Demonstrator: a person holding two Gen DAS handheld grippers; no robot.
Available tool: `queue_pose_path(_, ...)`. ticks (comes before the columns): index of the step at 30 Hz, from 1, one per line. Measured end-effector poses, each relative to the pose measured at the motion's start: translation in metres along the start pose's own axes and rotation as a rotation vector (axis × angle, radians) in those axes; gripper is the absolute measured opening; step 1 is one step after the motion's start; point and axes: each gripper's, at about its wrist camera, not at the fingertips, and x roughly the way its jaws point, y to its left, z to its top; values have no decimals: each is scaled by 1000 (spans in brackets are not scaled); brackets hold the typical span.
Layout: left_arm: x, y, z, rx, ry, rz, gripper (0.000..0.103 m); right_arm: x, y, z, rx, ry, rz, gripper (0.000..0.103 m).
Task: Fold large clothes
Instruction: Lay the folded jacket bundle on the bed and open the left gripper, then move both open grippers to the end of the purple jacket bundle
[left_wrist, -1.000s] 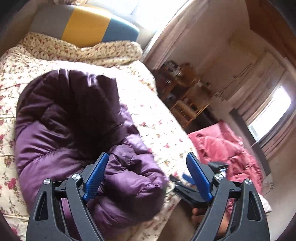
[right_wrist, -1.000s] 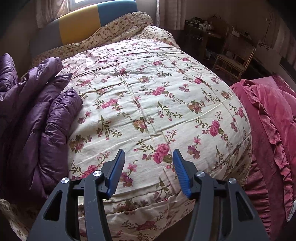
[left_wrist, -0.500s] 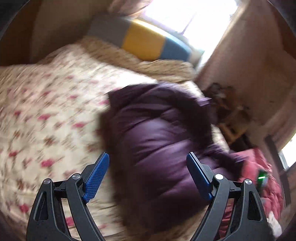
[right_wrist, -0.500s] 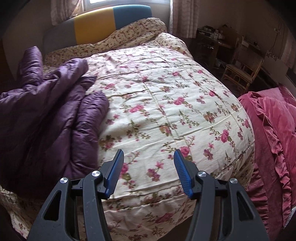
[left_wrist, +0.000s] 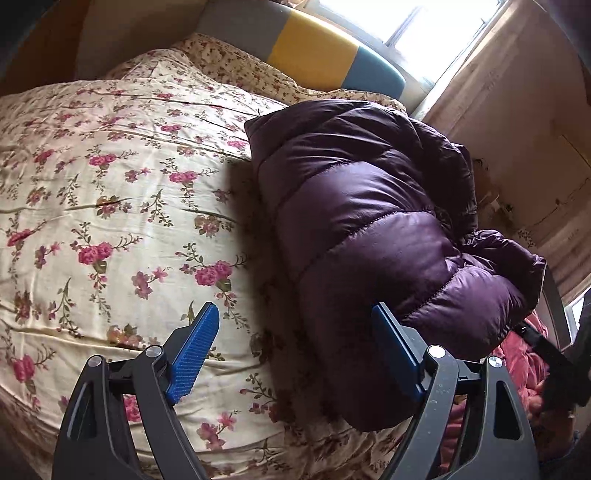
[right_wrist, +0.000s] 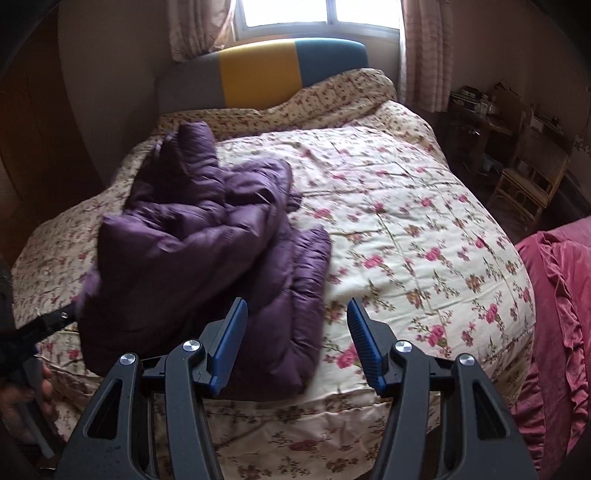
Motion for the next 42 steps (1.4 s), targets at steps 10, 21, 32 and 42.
queue_pose_path(10,3,-5,2,20,6,12,77,6,11,3,33,51,-13,61)
queue_pose_path(21,5,-26,15,89,24,85,72,-19,33,23,-1,-45,12,61)
queue_pose_path(32,7,-32,21,113,21,98,72,-23,41,23,-38,-23,20,61)
queue_pose_path(42,6,-32,20,114,20,94,72,-31,56,31,-52,-58,71,63)
